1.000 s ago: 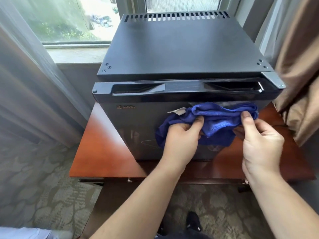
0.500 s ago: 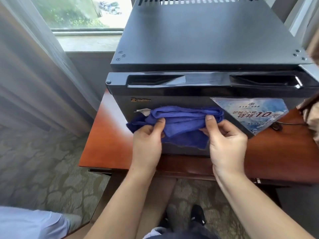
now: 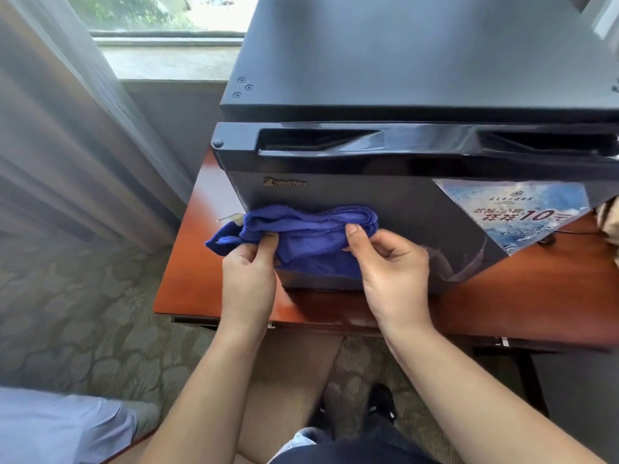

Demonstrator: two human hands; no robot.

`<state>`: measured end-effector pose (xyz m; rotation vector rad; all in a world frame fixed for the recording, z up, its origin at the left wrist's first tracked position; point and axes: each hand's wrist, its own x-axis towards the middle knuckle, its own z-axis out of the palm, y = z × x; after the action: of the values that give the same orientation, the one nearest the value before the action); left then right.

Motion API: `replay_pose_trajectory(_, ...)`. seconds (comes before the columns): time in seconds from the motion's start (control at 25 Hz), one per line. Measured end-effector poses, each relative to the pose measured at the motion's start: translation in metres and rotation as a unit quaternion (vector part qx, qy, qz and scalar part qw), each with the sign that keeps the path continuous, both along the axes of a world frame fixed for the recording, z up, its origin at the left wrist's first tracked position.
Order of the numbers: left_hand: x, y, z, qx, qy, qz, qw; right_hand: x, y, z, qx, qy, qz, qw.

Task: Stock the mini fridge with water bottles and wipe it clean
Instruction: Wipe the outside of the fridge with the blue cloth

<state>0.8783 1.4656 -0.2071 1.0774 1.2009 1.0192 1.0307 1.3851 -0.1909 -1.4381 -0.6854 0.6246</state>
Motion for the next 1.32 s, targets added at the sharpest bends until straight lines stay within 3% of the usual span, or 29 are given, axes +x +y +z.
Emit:
replay_pose_trajectory(0.24, 0.009, -0.009, -0.048, -0.031, 0.017, -0.032, 0.999, 0.005, -0.002, -0.044, -0.073, 0.020, 0.010, 0.997)
replay_pose_trajectory(0.44, 0.017, -0.013, -0.094, -0.085, 0.094, -0.066, 0.990, 0.009, -0.008, -0.096, -0.125, 0.067, 0.014, 0.990)
replay_pose_trajectory(0.6, 0.024, -0.014, -0.129, -0.107, 0.174, -0.092, 0.975, 0.018, -0.012, -0.141, -0.216, 0.080, 0.001, 0.973)
replay_pose_trajectory(0.84, 0.032, -0.018, -0.164, -0.123, 0.220, -0.124, 0.960, 0.026, -0.010, -0.180, -0.328, 0.065, -0.010, 0.942)
replay_pose_trajectory(1.08, 0.026, -0.023, -0.151, -0.128, 0.177, -0.096, 0.971, 0.018, -0.014, -0.144, -0.258, 0.090, -0.002, 0.962)
replay_pose_trajectory(1.32, 0.037, -0.029, -0.034, -0.002, 0.112, -0.050, 0.992, 0.024, -0.027, -0.040, -0.094, 0.091, 0.002, 0.991)
